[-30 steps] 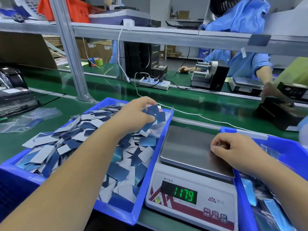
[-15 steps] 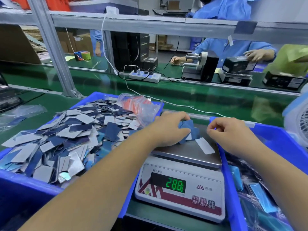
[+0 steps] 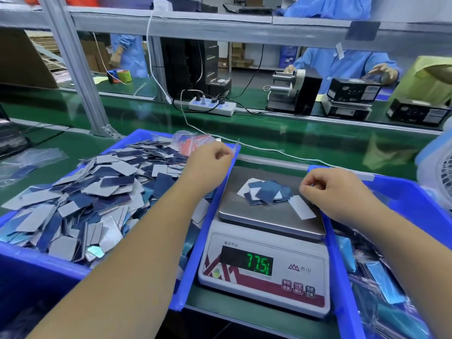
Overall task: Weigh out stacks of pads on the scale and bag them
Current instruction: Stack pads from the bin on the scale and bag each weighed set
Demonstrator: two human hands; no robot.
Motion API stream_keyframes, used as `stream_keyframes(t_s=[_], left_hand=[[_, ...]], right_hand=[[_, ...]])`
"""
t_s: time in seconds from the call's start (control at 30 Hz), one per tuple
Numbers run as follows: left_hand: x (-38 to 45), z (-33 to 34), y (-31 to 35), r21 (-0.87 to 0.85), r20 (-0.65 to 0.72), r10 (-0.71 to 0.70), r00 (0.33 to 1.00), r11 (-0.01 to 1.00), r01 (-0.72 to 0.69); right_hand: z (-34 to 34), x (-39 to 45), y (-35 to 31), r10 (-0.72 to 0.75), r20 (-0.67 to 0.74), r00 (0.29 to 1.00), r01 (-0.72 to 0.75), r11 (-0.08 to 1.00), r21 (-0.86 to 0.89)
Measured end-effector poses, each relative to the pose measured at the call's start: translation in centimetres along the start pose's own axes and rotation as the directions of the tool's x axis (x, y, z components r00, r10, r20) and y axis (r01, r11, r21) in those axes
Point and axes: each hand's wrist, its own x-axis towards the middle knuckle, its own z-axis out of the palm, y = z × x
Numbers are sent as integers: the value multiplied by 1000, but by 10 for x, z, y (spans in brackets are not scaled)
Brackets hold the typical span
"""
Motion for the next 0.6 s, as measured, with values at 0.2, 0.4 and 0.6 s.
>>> stream_keyframes(t_s=[0.2, 0.4, 0.6], left_hand=[[3, -16, -12, 220, -9, -145, 989, 965, 144], [-7, -16, -11, 520, 200, -222, 954, 850, 88], [-11, -21, -7, 655, 336, -249, 908, 755, -35]], right_hand=[[1, -1, -3, 13, 17, 1000, -13, 1000, 8], [0, -2, -3, 22, 17, 1000, -23, 1000, 11], [0, -2, -2, 27, 28, 999, -28, 999, 19]])
